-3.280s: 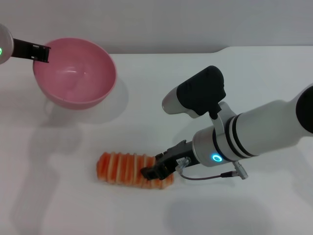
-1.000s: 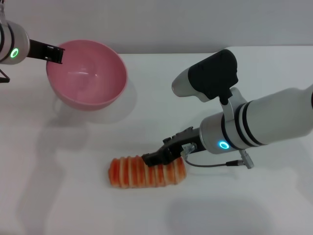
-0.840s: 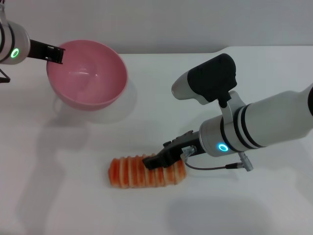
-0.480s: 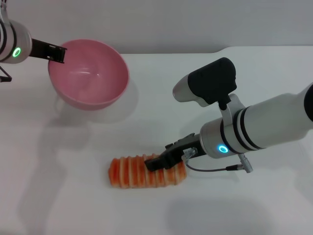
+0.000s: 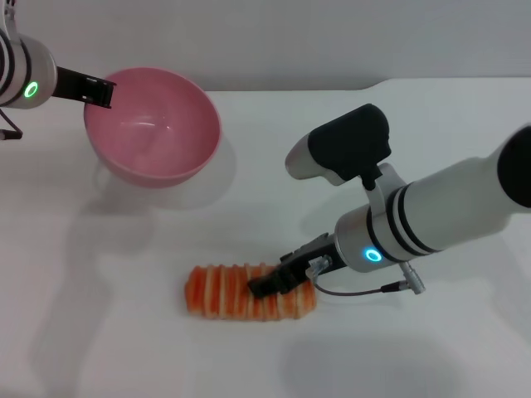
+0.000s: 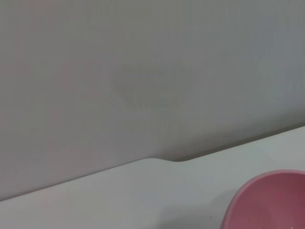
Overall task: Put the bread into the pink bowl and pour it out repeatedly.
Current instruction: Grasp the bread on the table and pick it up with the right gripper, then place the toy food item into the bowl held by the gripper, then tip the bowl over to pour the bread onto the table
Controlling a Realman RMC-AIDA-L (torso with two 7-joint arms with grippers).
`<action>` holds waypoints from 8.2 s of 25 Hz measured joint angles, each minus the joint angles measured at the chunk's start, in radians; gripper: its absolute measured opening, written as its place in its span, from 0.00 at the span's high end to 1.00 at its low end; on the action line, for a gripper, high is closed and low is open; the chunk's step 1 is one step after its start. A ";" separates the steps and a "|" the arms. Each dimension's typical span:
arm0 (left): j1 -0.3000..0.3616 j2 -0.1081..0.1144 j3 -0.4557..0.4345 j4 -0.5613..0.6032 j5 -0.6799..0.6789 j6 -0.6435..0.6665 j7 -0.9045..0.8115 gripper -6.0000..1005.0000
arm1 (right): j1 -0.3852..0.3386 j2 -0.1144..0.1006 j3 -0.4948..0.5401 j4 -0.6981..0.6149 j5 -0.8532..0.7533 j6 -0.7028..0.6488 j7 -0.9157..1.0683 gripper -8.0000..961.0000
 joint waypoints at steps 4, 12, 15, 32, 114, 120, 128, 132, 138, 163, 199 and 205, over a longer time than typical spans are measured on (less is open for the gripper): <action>0.001 0.000 0.000 0.000 0.000 0.000 0.000 0.96 | 0.003 -0.001 -0.023 0.001 -0.001 -0.003 -0.005 0.27; 0.002 0.000 0.000 0.000 0.001 0.000 0.001 0.97 | -0.004 -0.004 -0.044 -0.050 -0.009 0.013 -0.007 0.41; 0.002 0.000 0.000 0.000 0.002 0.000 0.002 0.96 | -0.016 -0.006 -0.043 -0.091 -0.009 0.028 -0.008 0.43; 0.000 0.002 0.000 -0.018 0.010 0.018 0.005 0.97 | -0.100 -0.010 0.036 -0.394 -0.076 0.160 0.002 0.57; 0.094 -0.005 0.400 0.065 0.267 0.206 0.083 0.96 | -0.591 0.000 0.271 -0.875 -0.661 -0.077 0.077 0.88; 0.132 -0.007 0.566 0.121 0.520 0.204 -0.018 0.96 | -0.573 -0.002 0.259 -0.854 -0.661 -0.074 0.077 0.98; 0.168 -0.008 0.744 0.140 0.834 0.192 -0.164 0.97 | -0.568 -0.005 0.258 -0.844 -0.661 -0.073 0.076 0.99; 0.183 -0.009 0.840 0.135 0.989 0.160 -0.229 0.97 | -0.564 -0.005 0.258 -0.844 -0.661 -0.072 0.076 0.99; 0.200 -0.009 0.914 0.117 1.062 0.134 -0.172 0.96 | -0.556 -0.007 0.258 -0.844 -0.666 -0.070 0.071 0.99; 0.185 -0.010 1.068 0.003 1.201 0.201 0.069 0.96 | -0.550 -0.007 0.247 -0.819 -0.660 -0.071 0.052 0.99; 0.149 -0.005 0.710 0.211 0.749 0.213 -0.389 0.96 | -0.541 -0.007 0.231 -0.813 -0.648 -0.047 0.061 0.99; 0.178 0.004 0.499 0.228 0.298 0.288 -0.343 0.96 | -0.537 -0.007 0.222 -0.812 -0.647 -0.044 0.062 0.99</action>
